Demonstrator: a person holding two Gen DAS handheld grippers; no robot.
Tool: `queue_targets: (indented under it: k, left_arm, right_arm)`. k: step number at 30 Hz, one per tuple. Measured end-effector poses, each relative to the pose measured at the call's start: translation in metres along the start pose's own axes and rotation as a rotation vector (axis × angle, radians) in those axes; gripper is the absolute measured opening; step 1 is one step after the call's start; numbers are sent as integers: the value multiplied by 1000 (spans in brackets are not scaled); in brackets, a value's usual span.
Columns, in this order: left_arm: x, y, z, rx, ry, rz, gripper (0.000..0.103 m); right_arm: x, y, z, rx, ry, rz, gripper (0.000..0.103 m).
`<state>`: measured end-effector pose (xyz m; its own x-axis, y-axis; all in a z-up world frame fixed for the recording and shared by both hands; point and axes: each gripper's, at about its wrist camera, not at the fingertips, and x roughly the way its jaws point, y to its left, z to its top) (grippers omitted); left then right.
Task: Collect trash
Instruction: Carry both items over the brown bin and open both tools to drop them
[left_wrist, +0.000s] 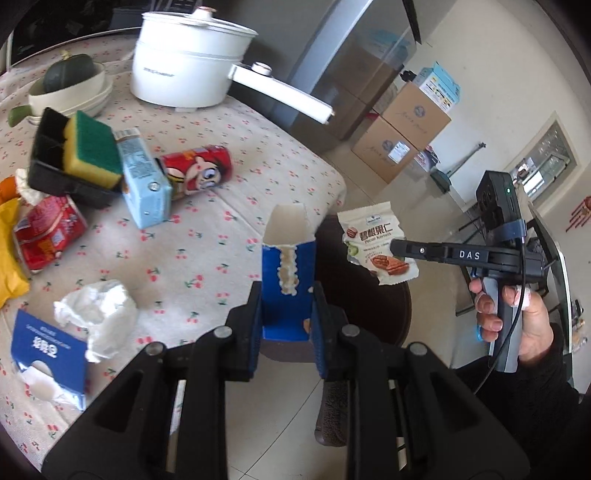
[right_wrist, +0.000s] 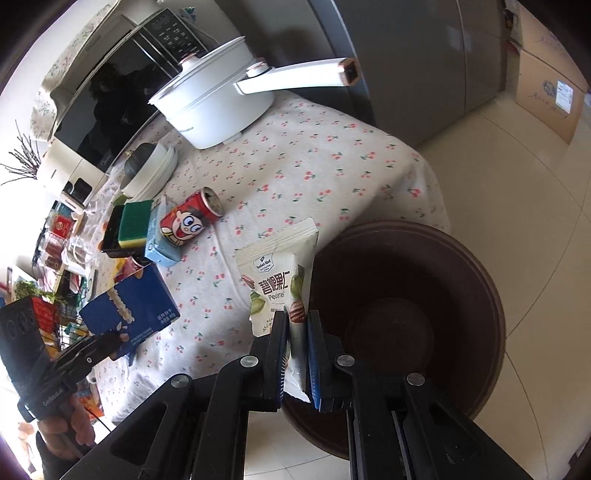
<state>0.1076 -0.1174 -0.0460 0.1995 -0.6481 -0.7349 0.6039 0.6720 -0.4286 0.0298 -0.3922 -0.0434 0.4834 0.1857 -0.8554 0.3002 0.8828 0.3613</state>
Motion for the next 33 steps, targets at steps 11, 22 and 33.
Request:
queue_targets:
  k: [11,22,33]
  left_arm:
    - [84,-71,-14,113,127,-64,25]
    - [92,-64,-22,176,123,258,84]
    - [66,-54,-24,185,55,397,92]
  right_arm:
    - [-17,-70,-28,72,-4,-119,11]
    - [-14,-80,-33,57,19,-143,12]
    - [-7,-69,-28,44,23,-146,23]
